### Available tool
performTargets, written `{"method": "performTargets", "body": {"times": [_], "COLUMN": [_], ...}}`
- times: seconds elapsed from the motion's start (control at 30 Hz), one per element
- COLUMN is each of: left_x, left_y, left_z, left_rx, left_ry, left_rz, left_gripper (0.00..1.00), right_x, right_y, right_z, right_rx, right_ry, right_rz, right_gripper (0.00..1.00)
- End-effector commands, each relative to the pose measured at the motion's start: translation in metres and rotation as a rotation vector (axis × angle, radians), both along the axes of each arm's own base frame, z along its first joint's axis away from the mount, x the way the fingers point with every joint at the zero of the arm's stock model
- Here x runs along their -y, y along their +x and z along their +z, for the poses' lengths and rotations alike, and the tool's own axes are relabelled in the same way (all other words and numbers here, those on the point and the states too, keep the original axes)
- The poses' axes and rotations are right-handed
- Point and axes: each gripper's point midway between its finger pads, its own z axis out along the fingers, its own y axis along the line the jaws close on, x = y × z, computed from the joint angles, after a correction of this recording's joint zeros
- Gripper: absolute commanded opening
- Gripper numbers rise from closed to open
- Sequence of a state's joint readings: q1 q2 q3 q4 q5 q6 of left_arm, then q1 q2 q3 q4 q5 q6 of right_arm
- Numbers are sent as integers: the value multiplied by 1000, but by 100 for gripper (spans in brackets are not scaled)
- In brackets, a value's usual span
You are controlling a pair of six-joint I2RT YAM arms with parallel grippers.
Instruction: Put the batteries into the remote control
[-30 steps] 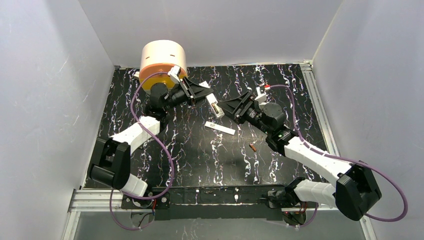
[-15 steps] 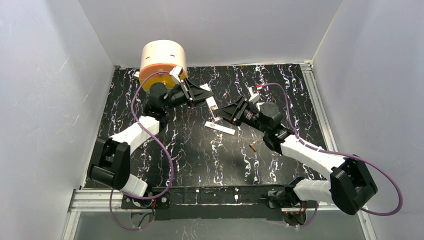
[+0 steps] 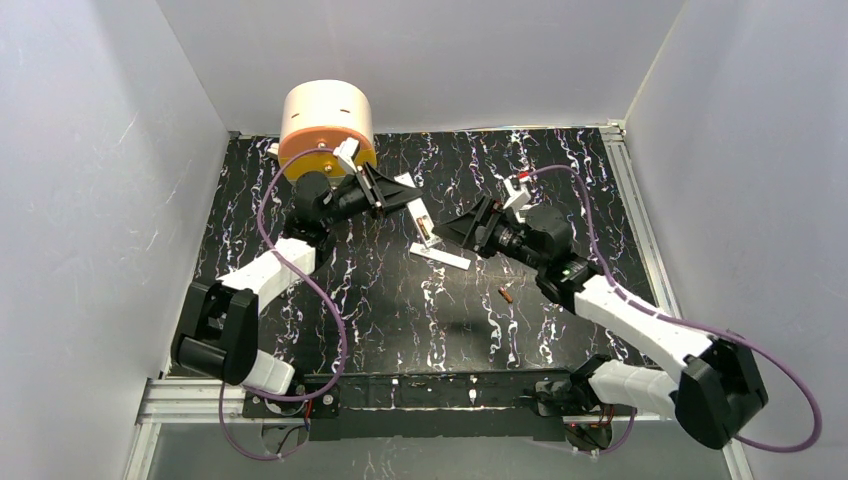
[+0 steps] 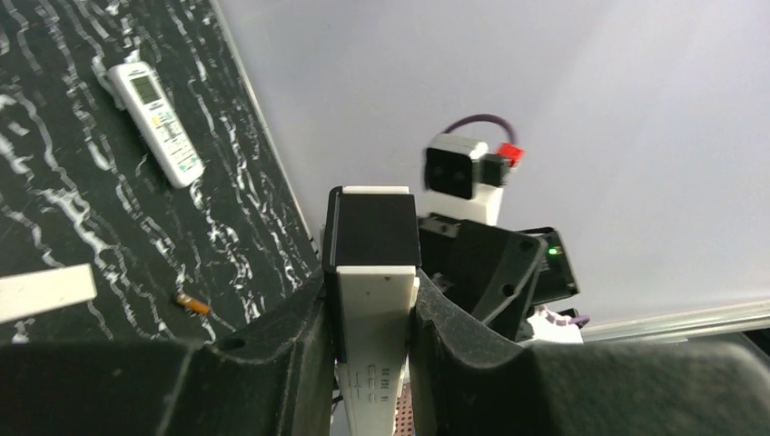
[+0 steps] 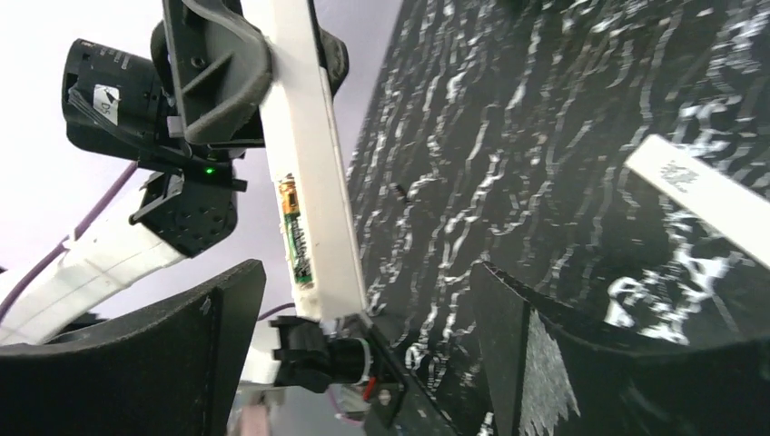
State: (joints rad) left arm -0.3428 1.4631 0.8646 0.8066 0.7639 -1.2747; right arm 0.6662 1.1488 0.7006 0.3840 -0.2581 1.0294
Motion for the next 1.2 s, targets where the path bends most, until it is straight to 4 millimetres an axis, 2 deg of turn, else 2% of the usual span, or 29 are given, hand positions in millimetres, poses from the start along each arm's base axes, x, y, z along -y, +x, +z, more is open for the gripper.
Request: {"method": "performTargets", "body": {"times": [0.0, 0.07, 0.13, 0.23, 0.37, 0.53, 0.73, 0.9, 1.07, 1.17], "left_x": [-18, -26, -35, -42, -44, -42, -39, -36, -36, -36], "left_y": [-6, -6, -8, -13, -21, -30, -43, -47, -47, -48], "left_z": [-11, -31, -50, -65, -72, -62, -40, -32, -30, -30], "left_rx": [19, -11, -42, -61, -60, 37, 186, 216, 220, 222], "left_ry": [26, 58, 96, 132, 151, 169, 182, 176, 174, 174], "left_rz": [59, 89, 120, 133, 121, 69, -1, -36, -41, -44], "left_gripper": [0, 0, 0, 0, 0, 0, 0, 0, 0, 0], "right_x": [38, 60, 93, 136, 165, 174, 177, 172, 167, 162], "right_y": [6, 7, 14, 13, 6, -1, -13, -15, -15, -16], "right_z": [2, -13, -32, -65, -104, -152, -192, -211, -220, -224], "right_rx": [104, 95, 64, 2, -104, -178, -259, -272, -268, -271], "right_ry": [-197, -301, -455, -722, -1006, -1205, -1347, -1368, -1367, -1355], "right_rz": [-122, -197, -322, -410, -367, -231, -46, 28, 75, 109], "right_gripper": [92, 92, 89, 80, 72, 70, 68, 57, 44, 41]}}
